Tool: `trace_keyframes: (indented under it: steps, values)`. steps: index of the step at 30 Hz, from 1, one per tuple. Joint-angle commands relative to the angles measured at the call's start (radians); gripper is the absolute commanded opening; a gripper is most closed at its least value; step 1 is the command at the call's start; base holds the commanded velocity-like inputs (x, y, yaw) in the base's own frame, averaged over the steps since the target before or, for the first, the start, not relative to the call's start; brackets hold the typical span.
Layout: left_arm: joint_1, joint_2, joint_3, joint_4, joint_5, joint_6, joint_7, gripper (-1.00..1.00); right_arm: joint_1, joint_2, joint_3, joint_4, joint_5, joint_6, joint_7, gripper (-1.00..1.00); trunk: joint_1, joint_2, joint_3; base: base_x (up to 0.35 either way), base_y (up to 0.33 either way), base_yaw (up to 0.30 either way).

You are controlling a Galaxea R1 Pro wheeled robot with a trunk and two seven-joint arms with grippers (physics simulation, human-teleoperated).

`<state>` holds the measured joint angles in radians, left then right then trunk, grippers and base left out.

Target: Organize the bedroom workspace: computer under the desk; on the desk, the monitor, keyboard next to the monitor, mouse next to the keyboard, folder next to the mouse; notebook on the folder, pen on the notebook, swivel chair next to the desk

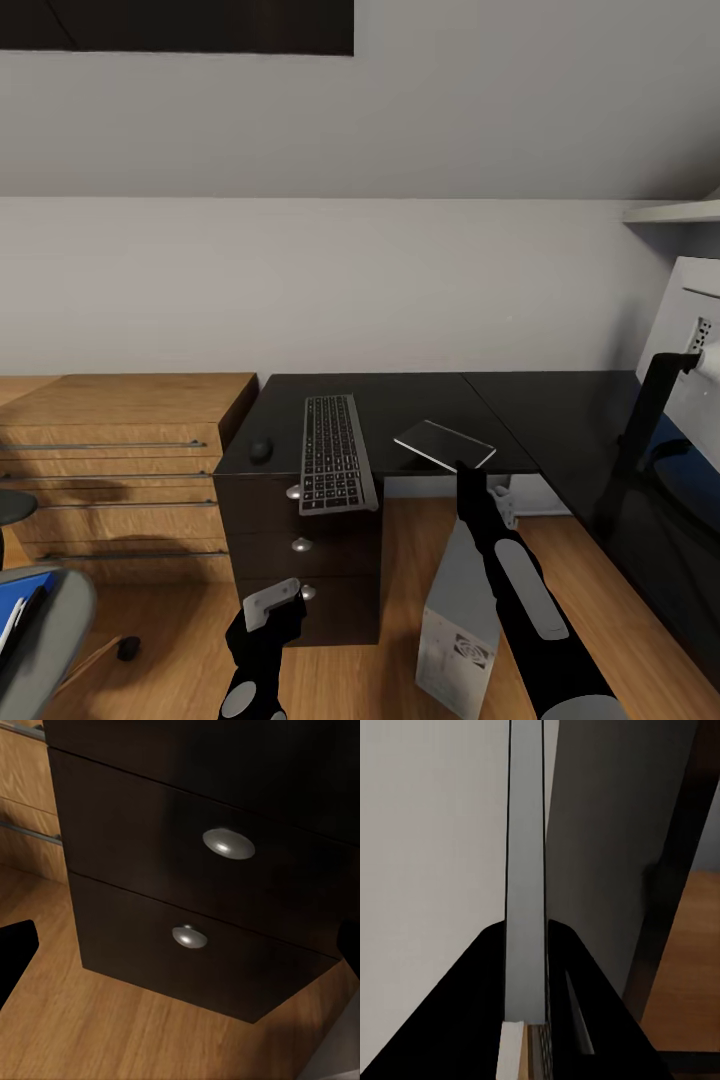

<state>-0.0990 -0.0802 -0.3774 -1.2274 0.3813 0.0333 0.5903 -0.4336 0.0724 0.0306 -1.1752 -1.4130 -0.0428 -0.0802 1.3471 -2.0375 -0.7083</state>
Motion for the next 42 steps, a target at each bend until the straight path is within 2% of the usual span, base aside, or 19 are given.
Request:
trace_keyframes:
  steps: [1,6,7,28,42]
  values:
    - [-0.001,0.0,-0.002,-0.001,0.004,0.004,0.006,1.0,-0.001,0.0,0.002,-0.001,-0.011,-0.005,-0.002,-1.0,0.0,-0.001,-0.001,0.0,0.0,0.0]
    - [-0.001,0.0,-0.002,-0.001,0.004,0.003,0.006,1.0,-0.001,0.0,0.002,-0.001,-0.011,-0.005,-0.003,-1.0,0.0,-0.001,-0.001,0.0,0.0,0.0]
    - [-0.001,0.0,-0.002,-0.001,0.004,0.003,0.006,1.0,-0.001,0.0,0.002,-0.002,-0.011,-0.005,-0.004,1.0,0.0,-0.001,-0.001,0.0,0.0,0.0]
    - [-0.001,0.0,-0.003,0.0,0.004,0.003,0.005,1.0,-0.001,0.0,0.002,-0.004,-0.011,-0.005,-0.019,1.0,0.0,-0.001,-0.001,-0.001,0.0,0.0]
    - [-0.001,0.0,-0.003,0.001,0.004,0.003,0.005,1.0,-0.001,-0.002,0.002,-0.004,-0.011,-0.004,-0.019,1.0,0.0,-0.001,-0.001,-0.123,0.0,0.0]
